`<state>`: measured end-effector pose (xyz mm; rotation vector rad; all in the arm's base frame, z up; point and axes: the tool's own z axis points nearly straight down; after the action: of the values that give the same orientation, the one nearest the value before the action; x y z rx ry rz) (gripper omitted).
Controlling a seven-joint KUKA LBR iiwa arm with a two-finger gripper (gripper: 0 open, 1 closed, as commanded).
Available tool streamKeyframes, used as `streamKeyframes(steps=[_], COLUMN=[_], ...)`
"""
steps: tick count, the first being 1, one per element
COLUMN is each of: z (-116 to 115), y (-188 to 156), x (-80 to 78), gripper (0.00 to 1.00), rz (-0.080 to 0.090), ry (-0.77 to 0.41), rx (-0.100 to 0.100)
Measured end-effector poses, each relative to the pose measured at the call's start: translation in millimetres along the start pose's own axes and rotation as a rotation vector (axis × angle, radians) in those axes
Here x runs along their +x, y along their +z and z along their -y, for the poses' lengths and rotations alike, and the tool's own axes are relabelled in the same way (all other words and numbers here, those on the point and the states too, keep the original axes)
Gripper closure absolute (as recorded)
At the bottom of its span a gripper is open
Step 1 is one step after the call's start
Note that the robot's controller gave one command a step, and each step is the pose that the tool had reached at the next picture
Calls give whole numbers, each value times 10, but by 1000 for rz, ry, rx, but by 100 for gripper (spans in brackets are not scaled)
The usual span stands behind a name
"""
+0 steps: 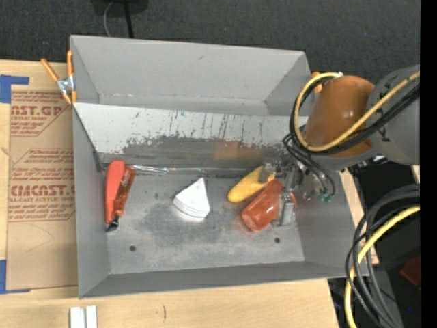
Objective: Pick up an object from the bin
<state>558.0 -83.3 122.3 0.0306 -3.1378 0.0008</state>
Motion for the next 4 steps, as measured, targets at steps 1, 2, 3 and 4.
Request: streamKeyframes(steps=[1, 2, 3, 4], z=[178, 18, 234, 243], y=[105, 358, 499, 505], x=[334, 78, 328, 345], gripper=[0, 0, 100, 100], rz=[6, 1, 14, 14], ry=[-42, -68, -209, -210], rx=[0, 0, 2, 0])
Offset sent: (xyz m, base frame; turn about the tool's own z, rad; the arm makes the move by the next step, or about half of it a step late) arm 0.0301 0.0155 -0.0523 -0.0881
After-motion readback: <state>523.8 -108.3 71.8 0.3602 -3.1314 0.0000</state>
